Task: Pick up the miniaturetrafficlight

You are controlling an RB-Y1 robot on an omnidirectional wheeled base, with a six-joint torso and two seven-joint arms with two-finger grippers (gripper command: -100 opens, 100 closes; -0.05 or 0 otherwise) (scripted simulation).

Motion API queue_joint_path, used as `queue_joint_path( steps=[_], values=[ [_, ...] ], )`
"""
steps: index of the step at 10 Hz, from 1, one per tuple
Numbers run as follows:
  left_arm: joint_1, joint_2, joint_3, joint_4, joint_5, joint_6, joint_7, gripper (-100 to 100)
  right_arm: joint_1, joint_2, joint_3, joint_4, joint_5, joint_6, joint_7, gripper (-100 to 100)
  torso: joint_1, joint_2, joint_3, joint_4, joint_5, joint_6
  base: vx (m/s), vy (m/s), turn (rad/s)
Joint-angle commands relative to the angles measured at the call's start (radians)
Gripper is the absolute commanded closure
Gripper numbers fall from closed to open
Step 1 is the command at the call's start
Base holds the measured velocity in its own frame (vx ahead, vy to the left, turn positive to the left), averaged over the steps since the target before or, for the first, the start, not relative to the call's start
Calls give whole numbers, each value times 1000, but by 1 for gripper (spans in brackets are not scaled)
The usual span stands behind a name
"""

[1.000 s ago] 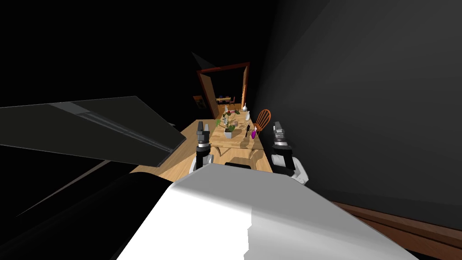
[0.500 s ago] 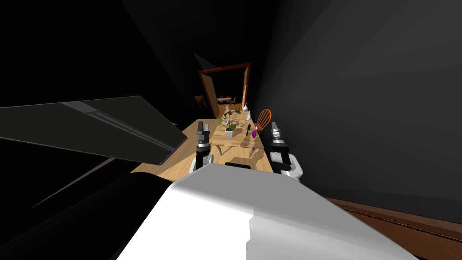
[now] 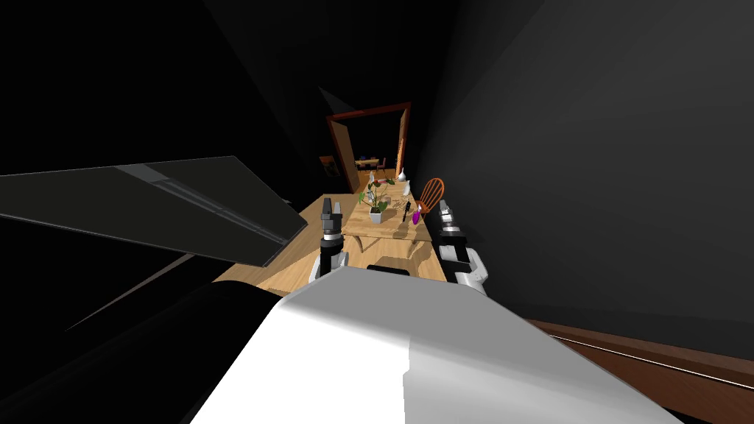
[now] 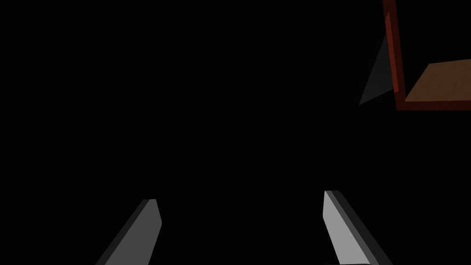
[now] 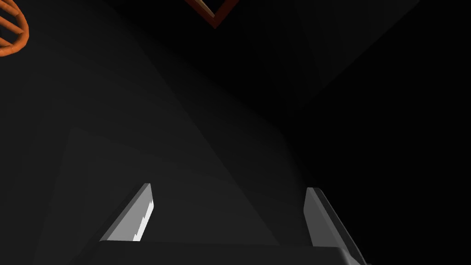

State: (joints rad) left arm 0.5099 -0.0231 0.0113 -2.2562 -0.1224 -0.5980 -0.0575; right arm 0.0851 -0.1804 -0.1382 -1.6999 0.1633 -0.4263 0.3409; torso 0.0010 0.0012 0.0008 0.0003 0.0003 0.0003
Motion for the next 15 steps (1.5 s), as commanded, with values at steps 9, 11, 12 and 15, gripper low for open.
queue_joint_path(
  steps=[9, 11, 12, 15],
  values=[
    [0, 0, 0, 0, 0, 0, 0, 0, -133, 6, -38, 268, 46, -18, 201, -100, 1, -2, -1, 0, 0, 0, -6, 31, 29],
    [0, 0, 0, 0, 0, 0, 0, 0, -156, 7, -45, 324, 57, -23, 243, -100, 1, -2, -1, 0, 0, 0, 7, 35, 27],
    [0, 0, 0, 0, 0, 0, 0, 0, -156, 7, -45, 324, 57, -23, 243, -100, 1, -2, -1, 0, 0, 0, 8, 12, -4],
    [0, 0, 0, 0, 0, 0, 0, 0, -200, 8, -59, 417, 79, -35, 326, -100, 1, -3, -1, -1, 0, 0, 19, 29, 34]
  ],
)
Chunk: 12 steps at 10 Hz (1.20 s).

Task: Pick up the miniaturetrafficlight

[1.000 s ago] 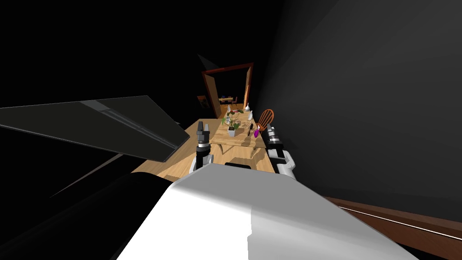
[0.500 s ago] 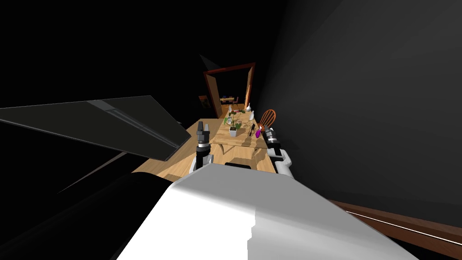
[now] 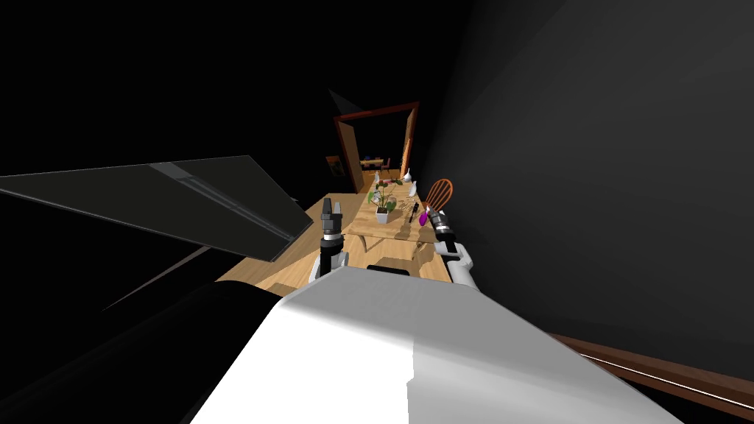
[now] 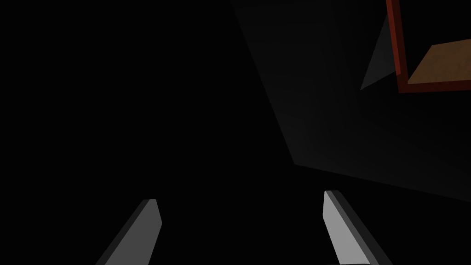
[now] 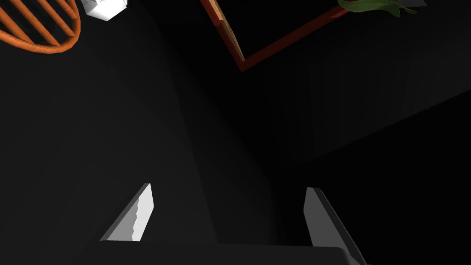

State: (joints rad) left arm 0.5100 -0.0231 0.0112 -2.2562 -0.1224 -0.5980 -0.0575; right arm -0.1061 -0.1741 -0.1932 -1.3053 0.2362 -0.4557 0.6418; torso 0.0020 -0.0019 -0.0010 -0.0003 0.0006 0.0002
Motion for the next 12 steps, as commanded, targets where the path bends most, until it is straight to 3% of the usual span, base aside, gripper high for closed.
queue_joint_path(
  steps=[1, 2, 3, 4, 5, 6, 7, 8, 9, 12],
  values=[
    [0, 0, 0, 0, 0, 0, 0, 0, -9, 2, -4, 40, 6, -6, 25, -100, 0, 0, 0, 0, 0, 0, 24, 25, 18],
    [0, 0, 0, 0, 0, 0, 0, 0, -29, 3, -10, 76, 17, -13, 67, -100, 0, 0, 0, 0, 0, 0, 35, 36, 45],
    [0, 0, 0, 0, 0, 0, 0, 0, -29, 3, -10, 95, 17, -13, 67, -100, 0, 0, 0, 0, 0, 0, 34, 30, 17],
    [0, 0, 0, 0, 0, 0, 0, 0, -48, 2, -17, 126, 28, -20, 109, -100, 0, 0, 0, 0, 0, 0, 39, 33, 30],
    [0, 0, 0, 0, 0, 0, 0, 0, -48, 2, -17, 150, 28, -20, 109, -100, 0, -1, -1, 0, 0, 0, 33, 25, 18],
    [0, 0, 0, 0, 0, 0, 0, 0, -67, 2, -24, 193, 40, -27, 150, -100, -1, -1, 0, 0, 0, 0, 43, 32, 35],
    [0, 0, 0, 0, 0, 0, 0, 0, -67, 2, -24, 205, 40, -27, 150, -100, 0, -1, -1, 0, 0, 0, 35, 23, 19],
    [0, 0, 0, 0, 0, 0, 0, 0, -84, 1, -30, 246, 51, -34, 190, -100, -1, -1, 0, 0, 0, 0, 43, 22, 39],
    [0, 0, 0, 0, 0, 0, 0, 0, -84, 1, -30, 258, 51, -34, 190, -100, -1, -1, -1, 0, 0, 0, 39, 15, 18],
    [0, 0, 0, 0, 0, 0, 0, 0, -114, -2, -42, 342, 72, -48, 266, -100, -1, -1, -1, 0, 0, 0, 47, 25, 23]
  ],
)
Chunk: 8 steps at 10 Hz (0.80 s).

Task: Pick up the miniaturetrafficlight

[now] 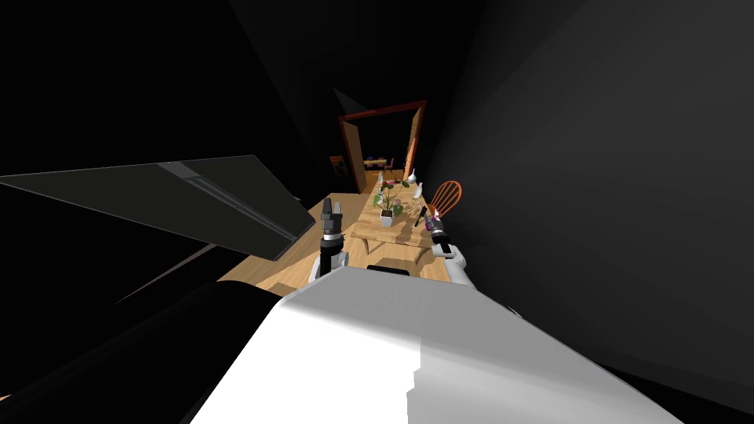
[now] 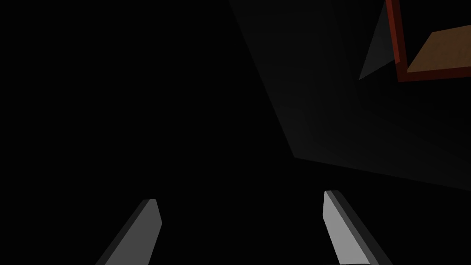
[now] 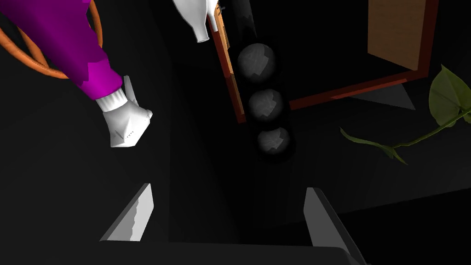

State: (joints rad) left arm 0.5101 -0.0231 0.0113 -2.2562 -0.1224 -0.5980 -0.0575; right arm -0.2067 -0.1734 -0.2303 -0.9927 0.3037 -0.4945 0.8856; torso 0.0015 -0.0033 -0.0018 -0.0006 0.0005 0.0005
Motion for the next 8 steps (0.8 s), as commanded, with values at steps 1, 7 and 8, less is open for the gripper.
queue_joint_path(
  steps=[1, 7, 8],
  values=[
    [0, 0, 0, 0, 0, 0, 0, 0, -13, -3, -5, 47, 5, -9, 22, -100, 0, 0, 0, 0, 0, 0, 45, 22, 20],
    [0, 0, 0, 0, 0, 0, 0, 0, -51, -11, -21, 181, 33, -29, 125, -100, -1, 1, 0, 0, 0, 0, 40, 13, 19],
    [0, 0, 0, 0, 0, 0, 0, 0, -62, -14, -25, 206, 42, -35, 154, -100, -1, 0, 0, 0, 0, 0, 71, 29, 44]
  ],
)
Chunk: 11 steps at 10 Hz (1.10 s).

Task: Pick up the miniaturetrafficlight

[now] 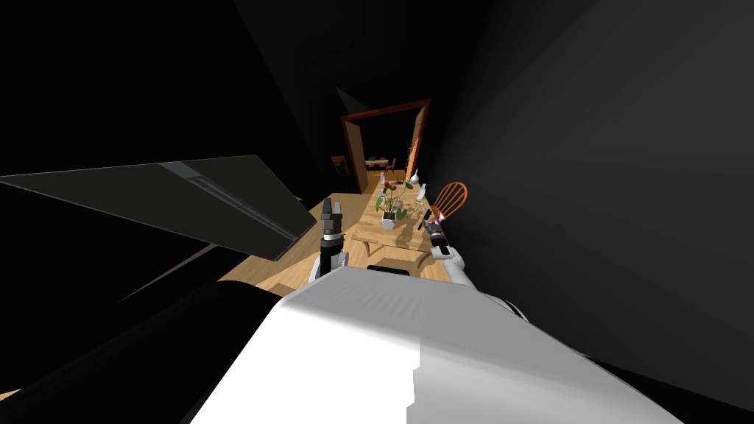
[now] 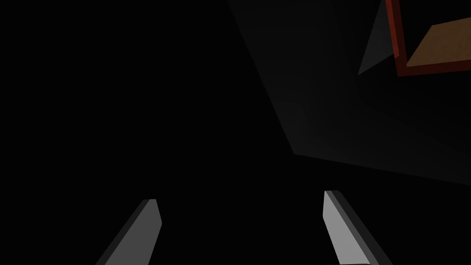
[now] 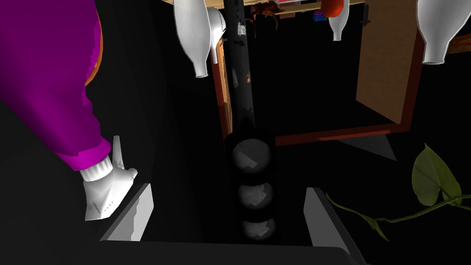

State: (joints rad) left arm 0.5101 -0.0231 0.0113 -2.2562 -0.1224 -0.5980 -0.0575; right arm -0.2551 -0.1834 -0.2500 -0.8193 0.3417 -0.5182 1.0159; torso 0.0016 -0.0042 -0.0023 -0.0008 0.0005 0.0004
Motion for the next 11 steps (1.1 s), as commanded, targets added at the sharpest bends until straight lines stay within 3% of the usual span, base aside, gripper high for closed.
queue_joint_path(
  steps=[1, 4, 8, 9, 10, 11],
  values=[
    [0, 0, 0, 0, 0, 0, 0, 0, -13, -4, -6, 46, 4, -11, 24, -100, 0, 0, 0, 0, 0, 0, 62, 26, 10],
    [0, 0, 0, 0, 0, 0, 0, 0, -37, -14, -17, 137, 25, -26, 96, -100, -1, 0, 0, 0, 0, 0, 60, 20, 25],
    [0, 0, 0, 0, 0, 0, 0, 0, -51, -22, -23, 192, 37, -35, 140, -100, -1, 2, 1, 0, 0, 0, 41, 12, 12],
    [0, 0, 0, 0, 0, 0, 0, 0, -41, -19, -19, 168, 36, -27, 126, -100, -1, 2, 1, 0, 0, 0, 20, 4, 2],
    [0, 0, 0, 0, 0, 0, 0, 0, -41, -19, -19, 168, 36, -27, 129, 0, -1, 3, 1, 0, 0, 0, 0, 0, 0],
    [0, 0, 0, 0, 0, 0, 0, 0, -37, -21, 27, 154, 29, -26, 118, -100, -2, 4, 2, 1, 0, 0, 68, 14, -224]
  ],
)
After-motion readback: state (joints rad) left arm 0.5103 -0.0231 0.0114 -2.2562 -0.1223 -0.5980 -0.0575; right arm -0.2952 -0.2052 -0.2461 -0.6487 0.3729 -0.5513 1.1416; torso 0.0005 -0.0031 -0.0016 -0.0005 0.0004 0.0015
